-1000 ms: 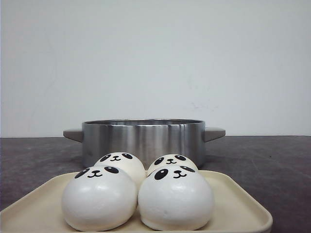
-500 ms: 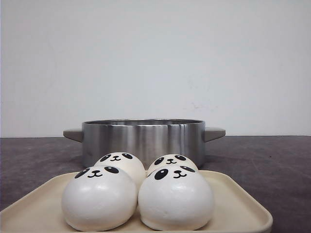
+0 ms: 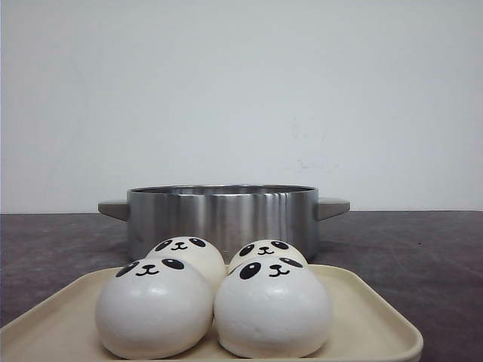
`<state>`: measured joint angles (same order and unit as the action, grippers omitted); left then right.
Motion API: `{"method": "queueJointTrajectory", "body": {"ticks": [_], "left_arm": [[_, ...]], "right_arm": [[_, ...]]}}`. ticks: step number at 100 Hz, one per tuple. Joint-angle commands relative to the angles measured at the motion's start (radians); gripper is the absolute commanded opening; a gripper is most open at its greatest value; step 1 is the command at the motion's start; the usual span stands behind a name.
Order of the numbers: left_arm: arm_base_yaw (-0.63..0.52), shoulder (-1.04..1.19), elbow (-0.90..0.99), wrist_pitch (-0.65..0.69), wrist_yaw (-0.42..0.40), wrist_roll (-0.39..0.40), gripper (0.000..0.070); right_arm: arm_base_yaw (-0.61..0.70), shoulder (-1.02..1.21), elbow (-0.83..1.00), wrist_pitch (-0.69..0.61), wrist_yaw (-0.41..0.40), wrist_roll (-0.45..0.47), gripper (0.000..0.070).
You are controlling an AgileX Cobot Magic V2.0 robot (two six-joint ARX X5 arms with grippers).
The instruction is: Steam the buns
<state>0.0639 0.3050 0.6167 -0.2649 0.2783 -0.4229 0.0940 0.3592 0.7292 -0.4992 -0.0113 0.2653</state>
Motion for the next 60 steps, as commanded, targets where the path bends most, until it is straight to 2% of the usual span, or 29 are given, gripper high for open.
{"method": "queueJointTrajectory", "body": {"ticks": [1,7,11,14,21,22,23,24,35,45,49,60], "left_arm": [[-0.003,0.052,0.090,-0.015,0.007,0.104,0.0004],[-0.006,0.092,0.146,-0.018,0.007,0.105,0.0007],[-0.006,0.111,0.173,-0.018,0.008,0.105,0.0085],[-0.006,0.122,0.187,-0.018,0.009,0.104,0.0214],[-0.006,0.133,0.196,-0.006,0.012,0.092,0.0593],[-0.007,0.133,0.196,-0.005,0.012,0.087,0.0636],[-0.008,0.133,0.196,-0.006,0.011,0.084,0.0672],[-0.010,0.133,0.196,-0.007,0.012,0.080,0.0700],[-0.032,0.133,0.196,-0.020,0.011,0.072,0.0700],[-0.051,0.136,0.196,-0.035,0.011,0.072,0.0700],[-0.059,0.140,0.196,-0.037,0.011,0.073,0.0679],[-0.079,0.153,0.196,-0.037,0.011,0.076,0.0667]], "right_arm": [[0.002,0.054,0.087,-0.061,0.011,-0.063,0.0005],[0.002,0.089,0.135,-0.068,-0.024,-0.072,0.0008],[0.002,0.104,0.160,-0.062,-0.072,-0.069,0.0054],[0.002,0.113,0.177,-0.054,-0.113,-0.064,0.0178],[0.003,0.133,0.207,-0.034,-0.212,-0.042,0.0627],[0.003,0.136,0.210,-0.031,-0.224,-0.034,0.0682],[0.003,0.138,0.213,-0.028,-0.233,-0.027,0.0700],[0.003,0.141,0.216,-0.026,-0.243,-0.019,0.0700],[0.003,0.176,0.248,-0.017,-0.330,0.040,0.0700],[0.014,0.222,0.270,-0.019,-0.341,0.041,0.0700],[0.029,0.245,0.275,-0.023,-0.341,0.041,0.0700],[0.117,0.333,0.279,-0.060,-0.336,0.042,0.0693]]}}
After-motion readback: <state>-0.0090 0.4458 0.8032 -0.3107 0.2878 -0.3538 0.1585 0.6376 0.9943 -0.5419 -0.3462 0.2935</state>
